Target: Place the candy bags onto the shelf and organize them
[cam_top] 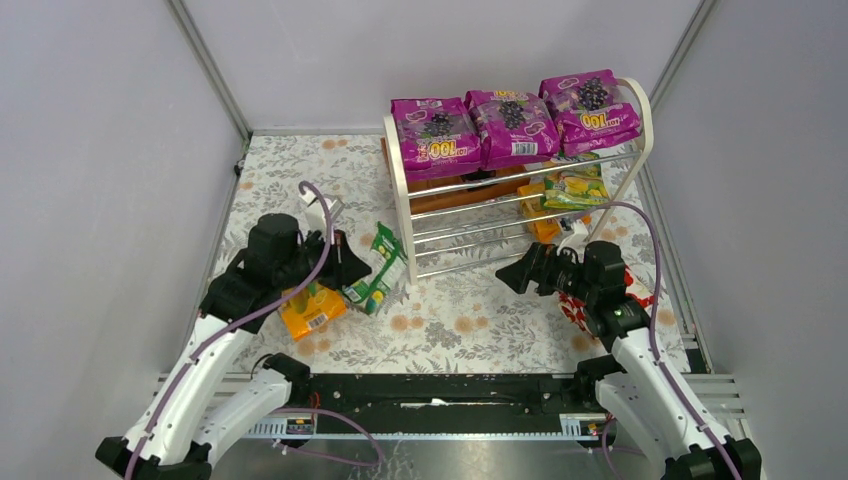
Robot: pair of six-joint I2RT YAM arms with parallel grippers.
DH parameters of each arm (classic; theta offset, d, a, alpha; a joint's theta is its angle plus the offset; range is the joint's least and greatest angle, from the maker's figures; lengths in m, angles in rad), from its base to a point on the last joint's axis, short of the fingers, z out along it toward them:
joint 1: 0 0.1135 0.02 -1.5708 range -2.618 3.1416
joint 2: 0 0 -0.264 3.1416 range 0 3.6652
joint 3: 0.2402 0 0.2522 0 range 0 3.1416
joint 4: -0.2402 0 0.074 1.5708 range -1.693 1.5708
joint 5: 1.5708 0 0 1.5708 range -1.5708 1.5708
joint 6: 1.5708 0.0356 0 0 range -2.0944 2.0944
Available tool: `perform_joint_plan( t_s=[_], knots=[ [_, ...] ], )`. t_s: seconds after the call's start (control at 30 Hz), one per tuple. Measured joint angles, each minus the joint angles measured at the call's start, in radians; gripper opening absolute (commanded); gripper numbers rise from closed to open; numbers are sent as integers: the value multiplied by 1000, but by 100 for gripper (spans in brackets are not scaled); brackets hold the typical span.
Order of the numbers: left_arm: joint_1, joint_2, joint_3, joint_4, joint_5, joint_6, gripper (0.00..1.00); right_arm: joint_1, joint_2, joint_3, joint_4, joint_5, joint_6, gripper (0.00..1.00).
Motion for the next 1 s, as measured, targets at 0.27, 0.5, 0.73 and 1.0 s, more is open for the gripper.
perform_joint_plan(
  t_s=[0.27, 0.5, 0.73, 1.0],
  knots=[
    [-72, -5, -11, 65, 254, 0, 0, 99, 37, -5, 165, -78, 135, 100],
    [-96, 20, -41, 143, 419, -16, 0, 343, 168, 60, 235, -128, 153, 100],
    [-142, 45, -68, 170, 507, -35, 0, 442, 230, 114, 374, -212, 174, 100],
    [-175, 36, -69, 204, 550, -49, 0, 548, 320, 132, 490, -291, 193, 91]
  ],
)
